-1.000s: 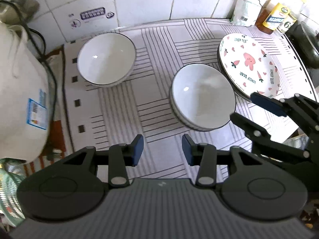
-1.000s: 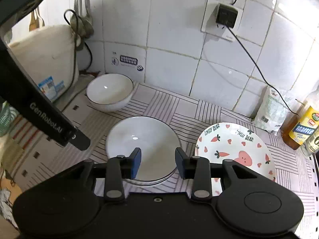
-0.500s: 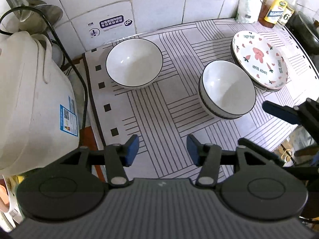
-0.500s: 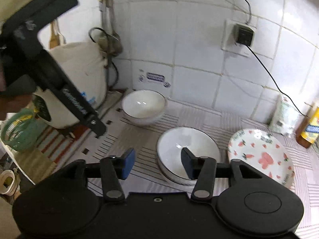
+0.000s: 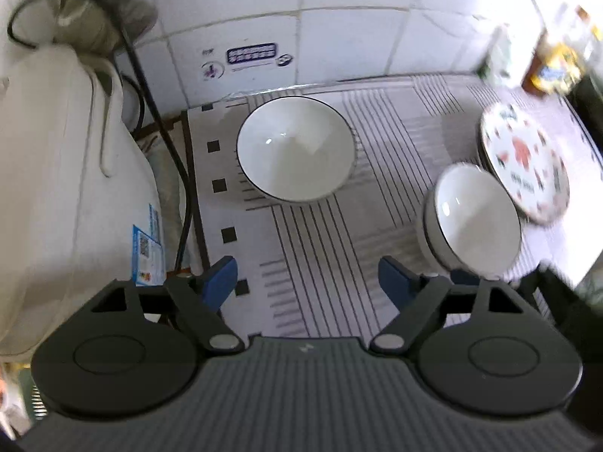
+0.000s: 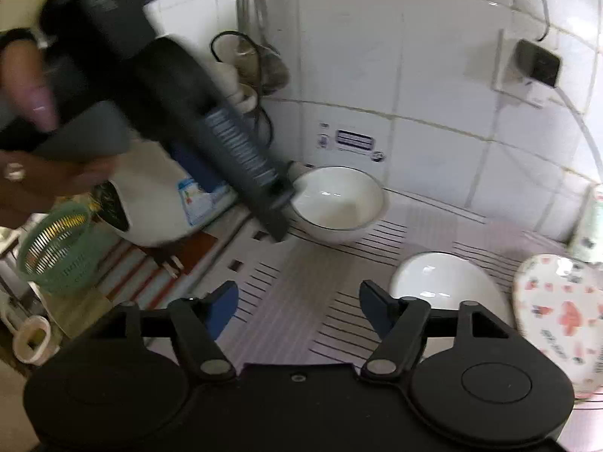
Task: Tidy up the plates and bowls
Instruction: 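Move the left tool to the last white bowl and grasp its rim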
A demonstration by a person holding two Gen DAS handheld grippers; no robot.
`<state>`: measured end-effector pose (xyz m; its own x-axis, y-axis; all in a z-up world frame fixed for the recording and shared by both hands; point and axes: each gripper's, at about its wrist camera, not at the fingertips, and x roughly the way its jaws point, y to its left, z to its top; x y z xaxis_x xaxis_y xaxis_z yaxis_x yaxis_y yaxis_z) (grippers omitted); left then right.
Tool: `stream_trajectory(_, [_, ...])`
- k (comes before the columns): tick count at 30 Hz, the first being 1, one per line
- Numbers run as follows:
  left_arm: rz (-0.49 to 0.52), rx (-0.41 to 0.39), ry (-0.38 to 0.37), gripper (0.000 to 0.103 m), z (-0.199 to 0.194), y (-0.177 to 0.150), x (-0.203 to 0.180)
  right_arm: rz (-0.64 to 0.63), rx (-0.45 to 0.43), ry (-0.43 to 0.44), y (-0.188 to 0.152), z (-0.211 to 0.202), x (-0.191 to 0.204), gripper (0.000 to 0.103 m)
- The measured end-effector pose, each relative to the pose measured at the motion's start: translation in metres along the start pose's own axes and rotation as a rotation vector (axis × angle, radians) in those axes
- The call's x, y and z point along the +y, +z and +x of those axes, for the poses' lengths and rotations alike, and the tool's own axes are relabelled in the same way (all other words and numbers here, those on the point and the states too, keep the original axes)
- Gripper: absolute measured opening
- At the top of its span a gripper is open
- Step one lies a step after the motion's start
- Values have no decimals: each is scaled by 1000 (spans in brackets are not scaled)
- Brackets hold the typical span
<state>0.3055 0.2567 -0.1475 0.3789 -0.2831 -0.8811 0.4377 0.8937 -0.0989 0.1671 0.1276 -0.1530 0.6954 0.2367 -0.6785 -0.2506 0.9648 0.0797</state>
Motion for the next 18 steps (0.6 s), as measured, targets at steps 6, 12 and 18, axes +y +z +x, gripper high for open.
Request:
stream_trajectory(6, [-116, -6, -29, 81, 39, 21, 24, 51, -45, -94, -7, 61, 9, 91])
stream_trajectory(12, [-203, -46, -30, 78, 72, 39, 37, 5, -68, -278, -6, 118, 21, 91])
stream_trajectory(18, [-218, -61, 4, 60, 91, 45, 44, -28, -59, -332, 7, 137, 18, 91])
